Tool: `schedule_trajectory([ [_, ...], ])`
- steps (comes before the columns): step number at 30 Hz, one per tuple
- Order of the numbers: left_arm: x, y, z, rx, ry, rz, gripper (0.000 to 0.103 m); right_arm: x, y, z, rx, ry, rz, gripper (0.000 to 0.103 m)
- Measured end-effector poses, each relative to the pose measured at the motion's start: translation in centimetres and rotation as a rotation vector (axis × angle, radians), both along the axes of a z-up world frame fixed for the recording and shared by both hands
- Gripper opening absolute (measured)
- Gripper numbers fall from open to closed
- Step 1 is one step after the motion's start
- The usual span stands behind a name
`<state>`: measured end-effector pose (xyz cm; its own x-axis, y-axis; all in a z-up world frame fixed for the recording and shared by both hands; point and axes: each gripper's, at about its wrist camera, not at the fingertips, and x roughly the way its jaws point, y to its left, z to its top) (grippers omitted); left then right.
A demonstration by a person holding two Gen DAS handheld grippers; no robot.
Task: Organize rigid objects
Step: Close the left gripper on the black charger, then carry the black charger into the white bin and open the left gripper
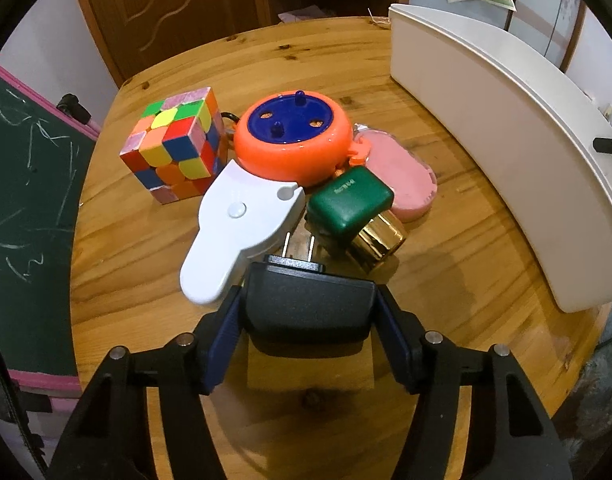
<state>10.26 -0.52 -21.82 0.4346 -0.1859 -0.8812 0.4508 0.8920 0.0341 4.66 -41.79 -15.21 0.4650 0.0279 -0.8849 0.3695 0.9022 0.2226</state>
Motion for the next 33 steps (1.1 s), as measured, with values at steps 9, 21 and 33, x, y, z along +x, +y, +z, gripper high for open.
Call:
schedule_trajectory([
  [9,-1.7,0.5,3.7,-0.051,0.006,0.062,0.067,-0.1,0.0,-0.1,0.003,-0.009,-0.004,0.008],
  [21,-2.5,-5.4,11.9,-0.059,-0.047,0.045,0.067,-0.3,-0.4,-0.3,0.040,-0.038,-0.002,0.008],
  [33,0.5,-15.7,15.2,-0.125,-0.027,-0.061,0.067,-0.6,-0.8,-0.6,0.061,-0.052,0.013,0.008],
])
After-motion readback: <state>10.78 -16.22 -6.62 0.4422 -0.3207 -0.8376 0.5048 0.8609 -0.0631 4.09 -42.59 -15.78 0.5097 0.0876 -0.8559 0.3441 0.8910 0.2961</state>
